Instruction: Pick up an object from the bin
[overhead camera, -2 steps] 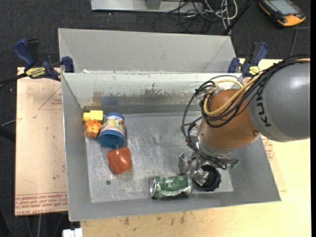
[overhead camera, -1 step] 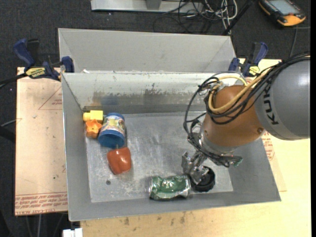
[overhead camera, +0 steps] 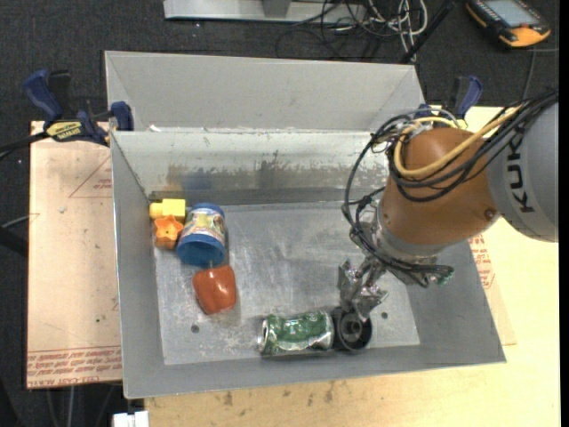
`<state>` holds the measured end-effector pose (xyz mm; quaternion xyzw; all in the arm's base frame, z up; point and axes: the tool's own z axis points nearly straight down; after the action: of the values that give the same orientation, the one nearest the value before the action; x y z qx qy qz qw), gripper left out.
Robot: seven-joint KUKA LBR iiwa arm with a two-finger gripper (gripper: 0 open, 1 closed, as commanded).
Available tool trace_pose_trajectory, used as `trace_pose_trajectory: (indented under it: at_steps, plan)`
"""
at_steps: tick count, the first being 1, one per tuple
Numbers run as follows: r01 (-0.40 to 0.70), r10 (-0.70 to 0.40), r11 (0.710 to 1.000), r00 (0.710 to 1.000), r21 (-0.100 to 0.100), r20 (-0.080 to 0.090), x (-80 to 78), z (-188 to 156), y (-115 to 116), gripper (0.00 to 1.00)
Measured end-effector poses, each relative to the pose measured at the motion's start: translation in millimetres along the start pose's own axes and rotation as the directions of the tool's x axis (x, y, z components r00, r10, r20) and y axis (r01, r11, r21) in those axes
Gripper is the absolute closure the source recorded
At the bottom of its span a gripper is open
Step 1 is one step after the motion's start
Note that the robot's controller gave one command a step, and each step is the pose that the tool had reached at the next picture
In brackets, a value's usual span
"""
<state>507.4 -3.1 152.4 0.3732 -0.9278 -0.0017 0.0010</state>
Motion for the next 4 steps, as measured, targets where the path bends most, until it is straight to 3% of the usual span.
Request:
trace_pose_trajectory:
  at_steps: [1, 2, 3, 4]
  plan:
    - [0.004, -0.004, 1.000, 1.000, 0.009, 0.008, -2.4, -29.5, -0.8, 1.00]
    - [-0.006, 0.006, 1.000, 1.000, 0.002, 0.001, -2.2, -24.7, -0.9, 1.00]
    - [0.008, -0.008, 1.000, 1.000, 0.002, 0.002, 8.8, 16.0, -7.9, 0.00]
    - [0.008, -0.008, 1.000, 1.000, 0.003, 0.002, 8.6, 15.9, -7.9, 0.00]
